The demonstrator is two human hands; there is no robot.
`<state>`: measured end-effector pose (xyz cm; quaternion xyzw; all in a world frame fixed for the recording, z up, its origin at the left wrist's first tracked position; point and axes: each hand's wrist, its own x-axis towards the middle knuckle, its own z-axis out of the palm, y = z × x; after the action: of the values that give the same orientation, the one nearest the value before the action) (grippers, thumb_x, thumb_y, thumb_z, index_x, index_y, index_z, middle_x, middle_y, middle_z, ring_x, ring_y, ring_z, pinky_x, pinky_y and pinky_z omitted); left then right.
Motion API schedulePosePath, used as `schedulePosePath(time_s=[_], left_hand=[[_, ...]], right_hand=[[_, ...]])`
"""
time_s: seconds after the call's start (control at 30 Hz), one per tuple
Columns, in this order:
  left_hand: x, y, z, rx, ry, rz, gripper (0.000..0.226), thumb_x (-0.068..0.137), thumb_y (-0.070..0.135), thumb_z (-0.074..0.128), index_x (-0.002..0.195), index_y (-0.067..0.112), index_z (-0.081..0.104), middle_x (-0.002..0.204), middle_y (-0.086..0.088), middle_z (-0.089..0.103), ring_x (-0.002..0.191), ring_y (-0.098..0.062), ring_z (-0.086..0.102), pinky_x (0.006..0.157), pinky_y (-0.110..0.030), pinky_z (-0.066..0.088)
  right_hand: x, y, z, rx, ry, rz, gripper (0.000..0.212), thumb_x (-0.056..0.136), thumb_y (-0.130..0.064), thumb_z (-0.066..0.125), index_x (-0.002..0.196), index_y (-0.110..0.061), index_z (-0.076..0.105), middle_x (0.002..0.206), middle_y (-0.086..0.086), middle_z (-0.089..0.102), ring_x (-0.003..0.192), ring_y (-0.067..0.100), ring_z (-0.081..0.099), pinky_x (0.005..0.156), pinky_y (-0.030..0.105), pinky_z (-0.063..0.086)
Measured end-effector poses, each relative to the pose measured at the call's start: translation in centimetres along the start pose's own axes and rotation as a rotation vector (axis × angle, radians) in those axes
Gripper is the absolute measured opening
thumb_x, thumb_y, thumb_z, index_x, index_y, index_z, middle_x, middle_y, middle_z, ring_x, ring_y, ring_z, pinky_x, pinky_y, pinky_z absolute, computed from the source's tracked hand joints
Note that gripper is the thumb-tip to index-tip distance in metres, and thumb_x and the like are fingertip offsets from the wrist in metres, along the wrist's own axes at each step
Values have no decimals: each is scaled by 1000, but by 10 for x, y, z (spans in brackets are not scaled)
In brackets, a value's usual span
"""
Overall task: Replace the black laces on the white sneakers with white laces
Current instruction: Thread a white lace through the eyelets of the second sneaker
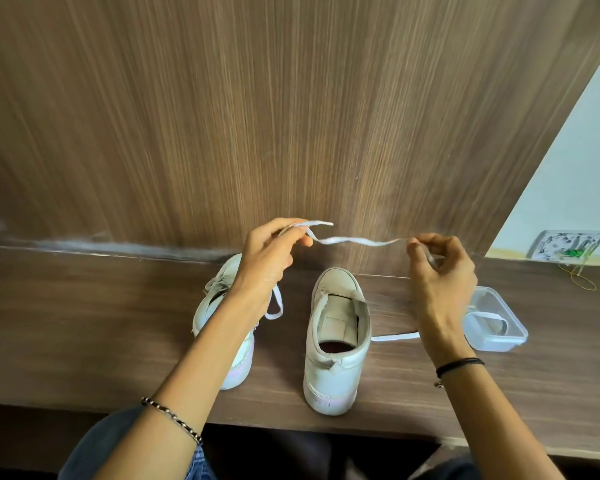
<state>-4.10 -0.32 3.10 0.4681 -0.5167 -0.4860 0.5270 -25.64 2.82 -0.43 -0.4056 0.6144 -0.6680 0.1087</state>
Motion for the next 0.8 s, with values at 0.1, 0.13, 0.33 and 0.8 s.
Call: schedulePosePath(time_s=[0.1, 0.13, 0.33, 0.8], left_hand=[[-2, -5, 5, 19, -48, -7, 20, 101, 17, 58, 92, 19, 76, 79, 3, 69, 53, -10, 31, 39, -12, 21], [-3, -6, 7, 31, -62, -12, 20, 101, 17, 58, 94, 19, 76, 79, 3, 69, 52, -10, 31, 39, -11, 22], [-9, -5, 23, 83, -91, 23, 23, 104, 18, 53, 98, 10, 73, 64, 11, 66, 45, 1, 44, 42, -8, 28], [-11, -23, 34, 585, -229, 346, 14, 96, 44, 61, 95, 35, 71, 89, 23, 71, 90, -3, 64, 87, -41, 52]], right_hand=[[-2, 5, 2, -237, -214, -73, 3, 91, -20, 70, 93, -21, 72, 87, -13, 72, 85, 3, 68, 81, 27, 55], [-5, 7, 5, -311, -285, -110, 3, 91, -21, 70, 91, -24, 72, 91, -13, 71, 91, 9, 67, 88, 36, 53], [-23, -10, 16, -186, -464, -224, 20, 98, -54, 61, 90, -41, 74, 113, -19, 63, 117, 6, 49, 98, 41, 49], [-26, -17, 29, 520, -491, 172, 17, 102, -11, 61, 103, 3, 71, 99, 28, 71, 89, 28, 70, 79, 32, 57]])
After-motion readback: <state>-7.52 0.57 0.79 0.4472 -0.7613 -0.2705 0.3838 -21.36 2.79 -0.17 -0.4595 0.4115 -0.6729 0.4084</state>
